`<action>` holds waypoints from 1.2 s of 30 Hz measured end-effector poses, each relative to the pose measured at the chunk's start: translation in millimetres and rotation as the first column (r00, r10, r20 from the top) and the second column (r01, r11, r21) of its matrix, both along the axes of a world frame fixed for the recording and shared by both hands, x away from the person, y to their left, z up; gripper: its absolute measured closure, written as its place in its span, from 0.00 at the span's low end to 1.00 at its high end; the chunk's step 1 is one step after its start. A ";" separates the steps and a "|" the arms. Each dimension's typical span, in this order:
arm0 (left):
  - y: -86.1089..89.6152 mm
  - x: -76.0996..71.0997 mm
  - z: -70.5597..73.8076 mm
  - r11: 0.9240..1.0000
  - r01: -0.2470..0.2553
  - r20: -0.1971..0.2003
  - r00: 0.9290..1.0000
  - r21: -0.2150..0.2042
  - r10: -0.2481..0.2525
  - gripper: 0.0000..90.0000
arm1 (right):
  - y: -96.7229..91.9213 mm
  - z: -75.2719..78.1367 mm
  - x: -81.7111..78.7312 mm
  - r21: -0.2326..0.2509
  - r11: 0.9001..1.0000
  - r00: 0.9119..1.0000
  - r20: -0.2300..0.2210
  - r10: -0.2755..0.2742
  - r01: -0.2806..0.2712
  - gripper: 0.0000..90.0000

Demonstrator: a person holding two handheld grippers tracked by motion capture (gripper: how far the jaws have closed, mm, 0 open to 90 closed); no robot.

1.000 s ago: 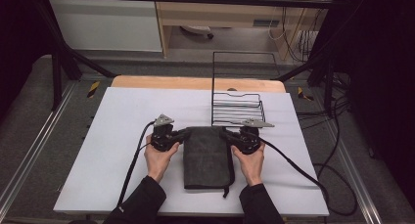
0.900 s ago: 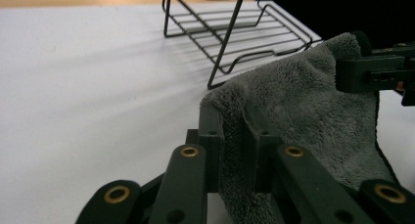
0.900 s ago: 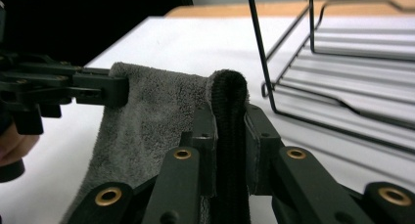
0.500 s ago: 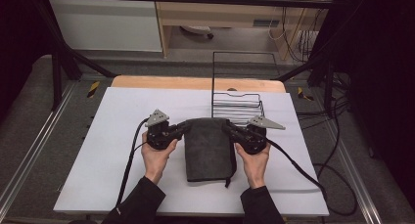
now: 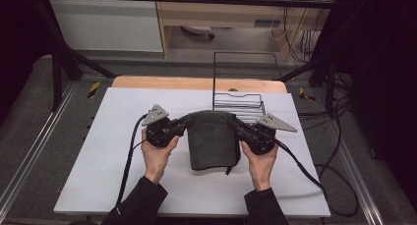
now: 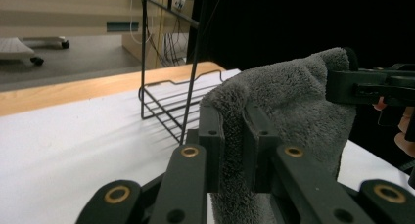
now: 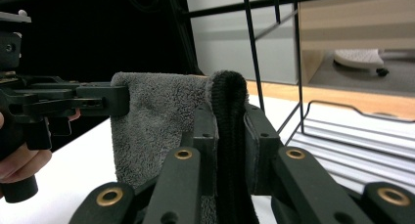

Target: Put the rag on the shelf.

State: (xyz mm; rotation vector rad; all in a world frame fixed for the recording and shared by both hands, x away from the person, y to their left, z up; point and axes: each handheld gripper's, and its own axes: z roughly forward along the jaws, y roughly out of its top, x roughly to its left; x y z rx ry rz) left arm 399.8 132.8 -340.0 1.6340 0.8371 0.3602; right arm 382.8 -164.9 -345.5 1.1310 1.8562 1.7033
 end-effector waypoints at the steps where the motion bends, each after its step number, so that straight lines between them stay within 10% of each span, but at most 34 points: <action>1: -0.2 -0.5 2.1 1.000 0.002 0.006 1.000 0.000 -0.002 0.89 | -0.5 2.0 -1.1 0.001 1.000 1.000 0.005 -0.001 0.001 0.88; 36: -33.3 9.4 76.8 0.993 0.045 0.169 0.985 -0.106 -0.026 0.89 | -25.6 73.8 -17.3 0.055 0.992 0.967 0.222 -0.122 0.113 0.88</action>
